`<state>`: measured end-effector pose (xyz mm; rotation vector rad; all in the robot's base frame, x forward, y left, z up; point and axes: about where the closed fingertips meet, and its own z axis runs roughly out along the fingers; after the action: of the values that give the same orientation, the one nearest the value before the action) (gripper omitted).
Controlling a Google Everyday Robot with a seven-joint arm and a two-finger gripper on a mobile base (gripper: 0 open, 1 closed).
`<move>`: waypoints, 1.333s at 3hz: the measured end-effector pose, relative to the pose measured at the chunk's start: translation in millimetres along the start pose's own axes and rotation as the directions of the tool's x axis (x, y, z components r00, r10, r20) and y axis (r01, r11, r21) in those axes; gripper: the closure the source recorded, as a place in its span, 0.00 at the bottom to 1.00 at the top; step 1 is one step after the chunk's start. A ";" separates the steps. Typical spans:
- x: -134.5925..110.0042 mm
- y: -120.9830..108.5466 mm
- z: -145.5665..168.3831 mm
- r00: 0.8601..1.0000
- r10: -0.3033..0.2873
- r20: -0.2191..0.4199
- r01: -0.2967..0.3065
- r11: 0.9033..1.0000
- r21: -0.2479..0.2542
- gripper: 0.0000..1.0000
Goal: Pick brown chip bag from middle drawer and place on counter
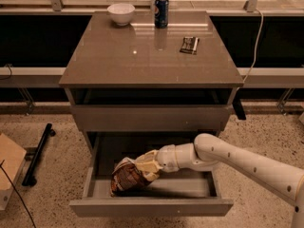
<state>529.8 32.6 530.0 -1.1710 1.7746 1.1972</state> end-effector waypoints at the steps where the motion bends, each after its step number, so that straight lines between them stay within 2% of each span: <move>1: -14.0 4.6 -9.5 0.999 -0.040 0.014 0.040 0.999 0.015 1.00; 2: -40.5 14.9 -23.9 0.993 -0.112 0.025 0.111 0.993 0.037 1.00; 3: -74.6 32.5 -41.5 0.979 -0.203 0.033 0.200 0.978 0.058 1.00; 4: -104.0 48.5 -55.7 0.960 -0.279 0.029 0.275 0.957 0.086 0.97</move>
Offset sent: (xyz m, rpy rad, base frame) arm 0.0004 -0.0179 0.0923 0.0022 -0.2232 -0.0082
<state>518.8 19.5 656.4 -1.2882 1.5522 0.9677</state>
